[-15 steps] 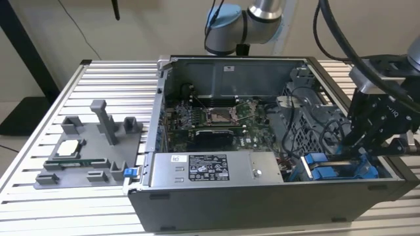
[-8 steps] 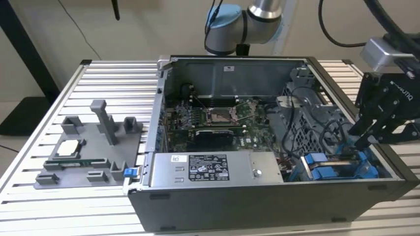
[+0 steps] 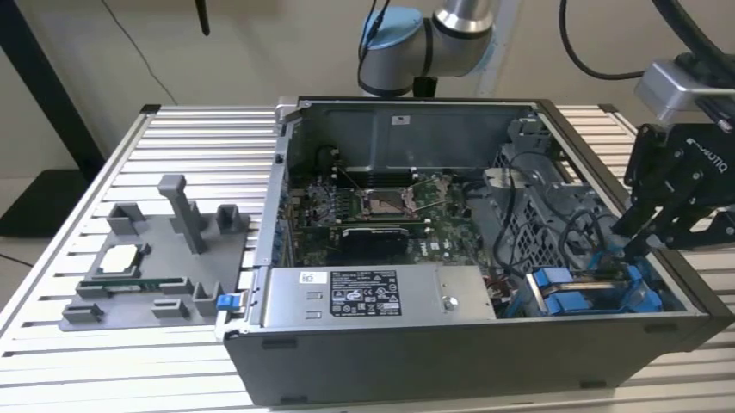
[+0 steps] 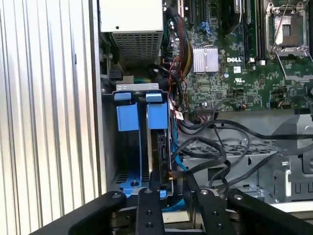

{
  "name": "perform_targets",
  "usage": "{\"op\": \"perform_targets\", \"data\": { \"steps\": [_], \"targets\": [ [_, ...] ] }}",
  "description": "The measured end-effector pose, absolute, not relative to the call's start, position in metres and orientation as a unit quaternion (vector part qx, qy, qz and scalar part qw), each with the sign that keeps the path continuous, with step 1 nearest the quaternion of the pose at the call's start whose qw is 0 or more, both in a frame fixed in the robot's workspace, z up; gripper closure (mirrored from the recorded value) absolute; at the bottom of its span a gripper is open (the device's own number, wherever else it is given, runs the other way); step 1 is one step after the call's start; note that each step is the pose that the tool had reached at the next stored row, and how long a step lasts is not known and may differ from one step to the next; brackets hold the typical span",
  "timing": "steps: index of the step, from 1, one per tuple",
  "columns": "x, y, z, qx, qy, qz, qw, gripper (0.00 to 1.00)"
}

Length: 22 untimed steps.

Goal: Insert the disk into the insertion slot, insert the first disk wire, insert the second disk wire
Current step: 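Insert the first disk wire, then insert the second disk wire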

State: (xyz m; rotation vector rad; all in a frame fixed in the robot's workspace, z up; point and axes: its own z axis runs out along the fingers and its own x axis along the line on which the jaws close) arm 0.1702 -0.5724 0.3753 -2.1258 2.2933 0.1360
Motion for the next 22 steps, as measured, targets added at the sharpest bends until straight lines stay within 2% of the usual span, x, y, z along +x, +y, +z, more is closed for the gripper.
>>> {"op": "perform_targets", "data": {
  "steps": [11,17,22],
  "targets": [
    [0.193,-0.562,0.375,-0.679,0.733,0.045,0.005,0.00],
    [0.196,-0.558,0.374,-0.678,0.733,0.053,-0.004,0.00],
    [0.198,-0.556,0.373,-0.678,0.733,0.054,-0.006,0.00]
  ]
}}
